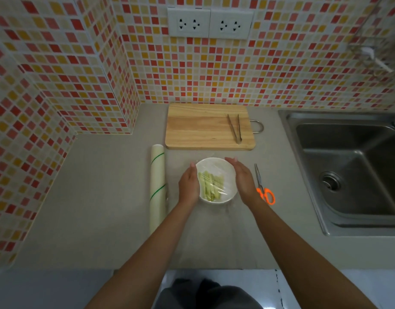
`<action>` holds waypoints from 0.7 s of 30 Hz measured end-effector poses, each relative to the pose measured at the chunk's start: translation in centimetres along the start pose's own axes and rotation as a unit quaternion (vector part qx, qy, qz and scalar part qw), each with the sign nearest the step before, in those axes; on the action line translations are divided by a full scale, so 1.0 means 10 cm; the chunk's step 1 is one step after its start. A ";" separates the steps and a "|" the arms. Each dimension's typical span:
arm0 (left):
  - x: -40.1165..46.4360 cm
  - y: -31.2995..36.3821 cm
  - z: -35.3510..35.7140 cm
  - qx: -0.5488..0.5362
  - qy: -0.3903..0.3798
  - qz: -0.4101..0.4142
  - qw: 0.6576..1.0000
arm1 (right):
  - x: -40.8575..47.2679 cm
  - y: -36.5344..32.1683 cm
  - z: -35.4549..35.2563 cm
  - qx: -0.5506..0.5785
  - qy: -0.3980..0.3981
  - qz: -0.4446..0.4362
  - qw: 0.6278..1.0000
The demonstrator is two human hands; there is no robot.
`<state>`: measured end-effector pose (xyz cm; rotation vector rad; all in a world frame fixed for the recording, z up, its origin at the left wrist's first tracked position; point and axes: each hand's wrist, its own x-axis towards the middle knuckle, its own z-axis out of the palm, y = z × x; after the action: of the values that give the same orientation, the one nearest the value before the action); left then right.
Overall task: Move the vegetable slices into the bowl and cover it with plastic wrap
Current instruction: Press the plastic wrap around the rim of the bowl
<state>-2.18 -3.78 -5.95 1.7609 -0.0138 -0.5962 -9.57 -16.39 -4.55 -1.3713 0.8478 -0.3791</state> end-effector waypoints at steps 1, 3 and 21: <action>0.00 -0.03 0.03 -0.012 0.002 0.008 1.000 | -0.02 0.03 0.01 0.017 0.006 0.007 1.000; 0.00 -0.06 0.06 -0.034 0.004 0.011 0.999 | -0.06 0.08 0.02 0.032 0.014 0.009 0.999; 0.02 -0.12 -0.08 0.091 0.132 0.132 0.978 | 0.20 -0.08 -0.02 -0.088 -0.066 -0.065 0.992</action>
<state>-2.08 -2.81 -6.99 1.9636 -0.1209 -0.1698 -8.21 -18.07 -4.34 -1.6019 0.6970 -0.3164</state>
